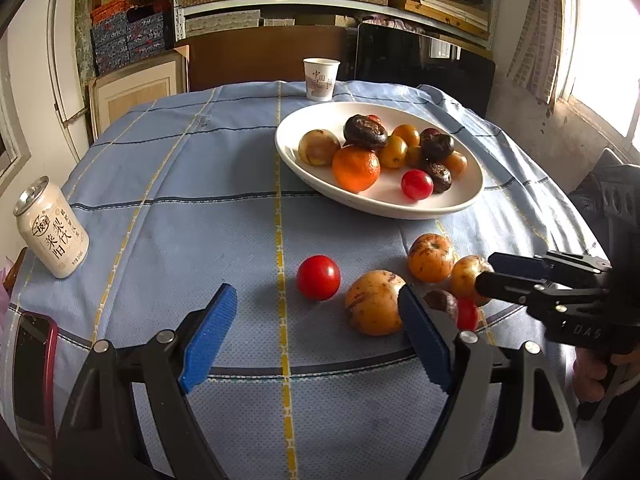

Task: Organize fruits
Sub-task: 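Grasp a pale brown round fruit with the right tool while the left tool grasps another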

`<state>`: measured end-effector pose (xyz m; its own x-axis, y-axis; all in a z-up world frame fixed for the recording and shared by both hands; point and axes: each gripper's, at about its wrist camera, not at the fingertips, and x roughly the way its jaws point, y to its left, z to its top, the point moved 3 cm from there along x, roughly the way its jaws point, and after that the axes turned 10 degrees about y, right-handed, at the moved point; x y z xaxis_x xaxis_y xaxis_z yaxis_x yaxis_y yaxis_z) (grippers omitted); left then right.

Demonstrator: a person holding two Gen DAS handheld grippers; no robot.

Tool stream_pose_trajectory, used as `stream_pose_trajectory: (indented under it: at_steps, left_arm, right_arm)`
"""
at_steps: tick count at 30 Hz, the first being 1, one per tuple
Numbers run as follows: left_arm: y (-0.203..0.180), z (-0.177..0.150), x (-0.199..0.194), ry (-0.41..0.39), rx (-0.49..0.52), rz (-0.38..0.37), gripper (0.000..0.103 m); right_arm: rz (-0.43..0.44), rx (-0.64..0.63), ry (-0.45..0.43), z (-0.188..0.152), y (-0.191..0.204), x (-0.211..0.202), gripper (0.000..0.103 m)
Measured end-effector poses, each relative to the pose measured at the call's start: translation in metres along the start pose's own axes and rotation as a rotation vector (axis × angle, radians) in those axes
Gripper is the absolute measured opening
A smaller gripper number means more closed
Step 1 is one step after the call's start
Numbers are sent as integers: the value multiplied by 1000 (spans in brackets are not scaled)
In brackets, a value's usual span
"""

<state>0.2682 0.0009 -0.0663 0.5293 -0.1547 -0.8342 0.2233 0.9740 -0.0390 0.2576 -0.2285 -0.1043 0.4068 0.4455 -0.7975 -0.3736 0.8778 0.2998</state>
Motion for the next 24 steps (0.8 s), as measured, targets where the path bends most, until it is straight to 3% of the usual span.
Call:
stream_pose_trajectory:
  at_steps: [2,4,7,10,12,16,24]
  left_arm:
    - [-2,0,0,0,7,-1,81]
    - [-4,0,0,0,13,-3,81]
    - [-7,-1,-1,-2,26,-6,81]
    - [-9,-2,1,3,33,-15,81]
    - [-11,-3,4,15,36,-34,76]
    - [-13,-3,14,56,31,-79,49]
    - [-22,-1,26,109,6,-199,41]
  right_arm:
    - [-1,-2,17,0,1,5,53]
    - [6,-2,31,-1,3,9,53]
    - [46,1,33,-1,5,10,40]
    - [24,24,15,0,2,5,39]
    - [43,61,-9,1,-6,-1,39]
    - [27,103,-45,4,-15,-11,39]
    - [45,102,-50,3,-13,-14,39]
